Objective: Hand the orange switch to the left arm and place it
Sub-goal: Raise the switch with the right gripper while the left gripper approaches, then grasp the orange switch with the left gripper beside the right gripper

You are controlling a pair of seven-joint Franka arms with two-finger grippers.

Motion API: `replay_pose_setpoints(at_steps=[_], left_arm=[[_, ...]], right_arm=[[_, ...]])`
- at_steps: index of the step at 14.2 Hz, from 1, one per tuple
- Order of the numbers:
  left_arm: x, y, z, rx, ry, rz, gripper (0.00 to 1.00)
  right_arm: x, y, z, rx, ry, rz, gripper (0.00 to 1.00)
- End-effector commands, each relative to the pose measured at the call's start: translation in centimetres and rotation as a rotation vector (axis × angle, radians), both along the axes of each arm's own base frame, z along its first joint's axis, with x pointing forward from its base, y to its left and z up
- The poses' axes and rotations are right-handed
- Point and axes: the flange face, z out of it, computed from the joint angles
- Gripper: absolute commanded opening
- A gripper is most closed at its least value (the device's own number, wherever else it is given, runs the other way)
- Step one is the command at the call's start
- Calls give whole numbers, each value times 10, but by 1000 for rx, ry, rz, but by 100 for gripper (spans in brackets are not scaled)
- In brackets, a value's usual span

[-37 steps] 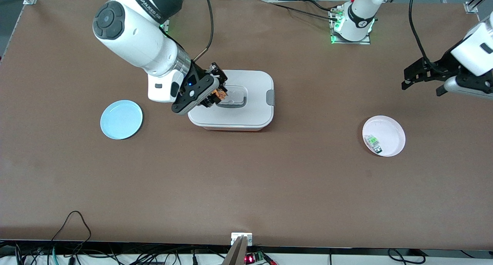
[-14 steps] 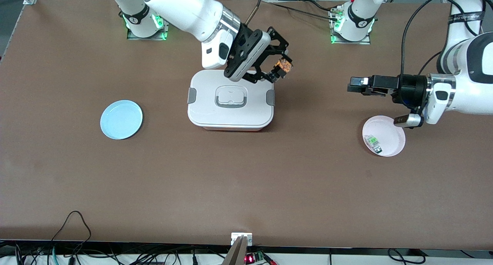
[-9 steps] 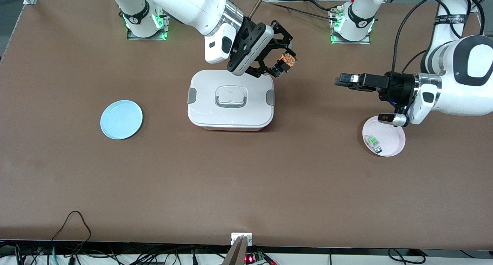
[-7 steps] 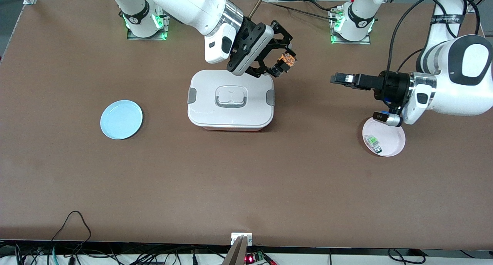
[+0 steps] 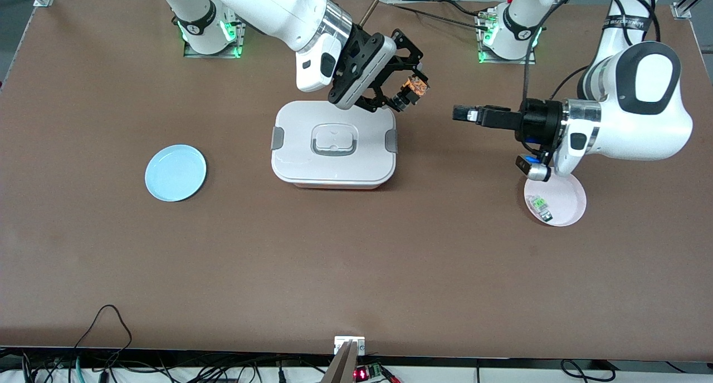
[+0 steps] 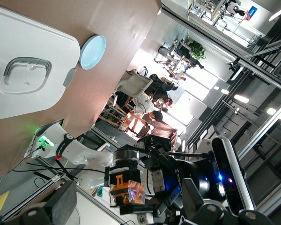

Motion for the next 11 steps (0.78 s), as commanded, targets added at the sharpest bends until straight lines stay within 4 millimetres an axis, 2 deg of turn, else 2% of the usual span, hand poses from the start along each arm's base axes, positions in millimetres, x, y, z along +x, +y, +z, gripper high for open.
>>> replay_pose_setpoints(at_steps=[1,4,8,9,11], left_arm=[[-4,-7,4,-16,71,40,98],[-5,-8,-1,-34,142,57,98],[-13,-8,-29,-89,224,89,99],[-12,-9,-29,-95,225,102,99],[-15,-25,-18,-121,222,121,99]], right_arm=[[-2,-2,6,1,-27,14,0],[-5,-2,13,-17,-114,69,0],[-6,-2,14,-19,-119,72,0],[-6,-2,14,-18,-119,70,0],[-5,-2,14,-19,-119,71,0]])
